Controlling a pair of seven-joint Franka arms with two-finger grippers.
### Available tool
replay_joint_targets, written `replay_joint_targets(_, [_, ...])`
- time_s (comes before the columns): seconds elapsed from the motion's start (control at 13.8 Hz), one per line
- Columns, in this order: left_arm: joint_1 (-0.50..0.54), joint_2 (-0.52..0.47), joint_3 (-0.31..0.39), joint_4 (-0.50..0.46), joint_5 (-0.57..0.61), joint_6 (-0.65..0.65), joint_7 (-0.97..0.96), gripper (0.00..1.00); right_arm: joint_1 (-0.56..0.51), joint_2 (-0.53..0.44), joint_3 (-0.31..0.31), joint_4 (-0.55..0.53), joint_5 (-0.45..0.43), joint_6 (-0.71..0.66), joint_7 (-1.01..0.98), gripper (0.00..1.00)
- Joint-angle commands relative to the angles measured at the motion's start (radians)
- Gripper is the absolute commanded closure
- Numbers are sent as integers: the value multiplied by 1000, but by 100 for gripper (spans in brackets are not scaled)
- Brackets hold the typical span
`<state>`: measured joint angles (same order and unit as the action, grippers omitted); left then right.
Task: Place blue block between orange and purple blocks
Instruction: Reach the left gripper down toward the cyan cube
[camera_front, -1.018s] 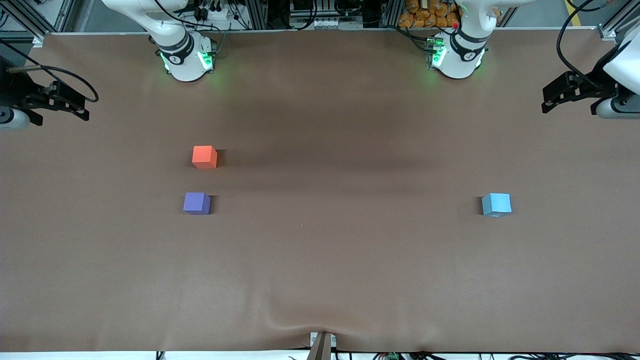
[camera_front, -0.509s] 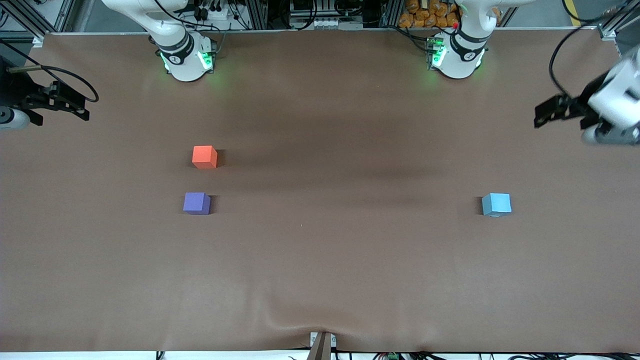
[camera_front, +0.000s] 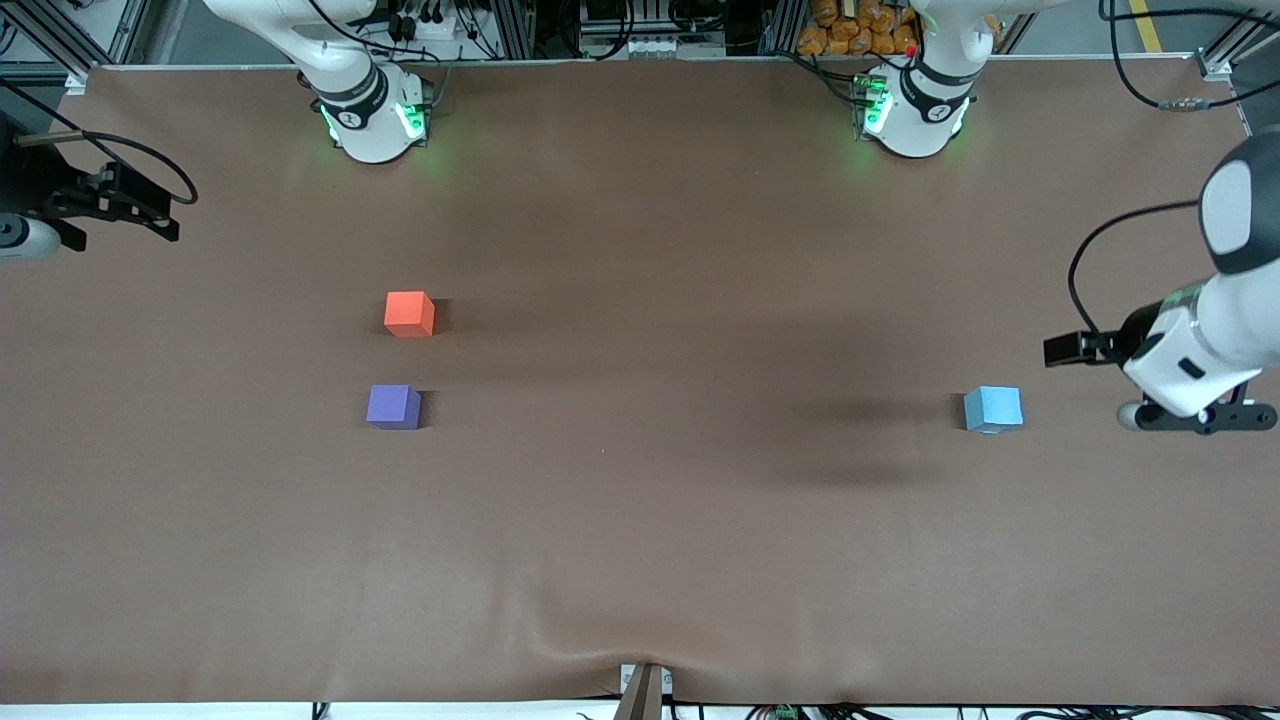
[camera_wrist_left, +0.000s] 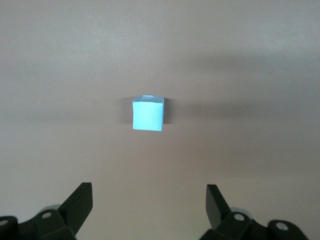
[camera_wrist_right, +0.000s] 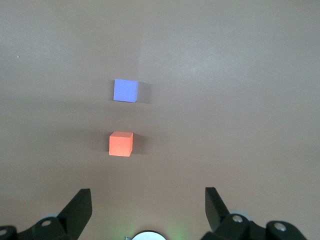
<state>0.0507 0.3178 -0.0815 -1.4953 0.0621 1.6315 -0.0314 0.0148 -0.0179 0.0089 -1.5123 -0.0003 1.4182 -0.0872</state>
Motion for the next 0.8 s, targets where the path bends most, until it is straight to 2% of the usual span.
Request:
replay_joint_targets(0.0, [15, 43, -6, 18, 21, 5, -4, 0, -9, -25, 6, -20, -6, -5, -12, 0])
replay_joint_targets(0.29, [20, 81, -4, -25, 42, 39, -4, 0, -19, -24, 6, -20, -3, -10, -12, 0])
replay_joint_targets(0.58, [21, 86, -4, -153, 125, 215, -16, 0, -24, -25, 6, -20, -3, -12, -12, 0])
replay_joint_targets(0.73, [38, 92, -6, -190, 127, 252, -19, 0, -24, -24, 6, -20, -3, -10, -12, 0])
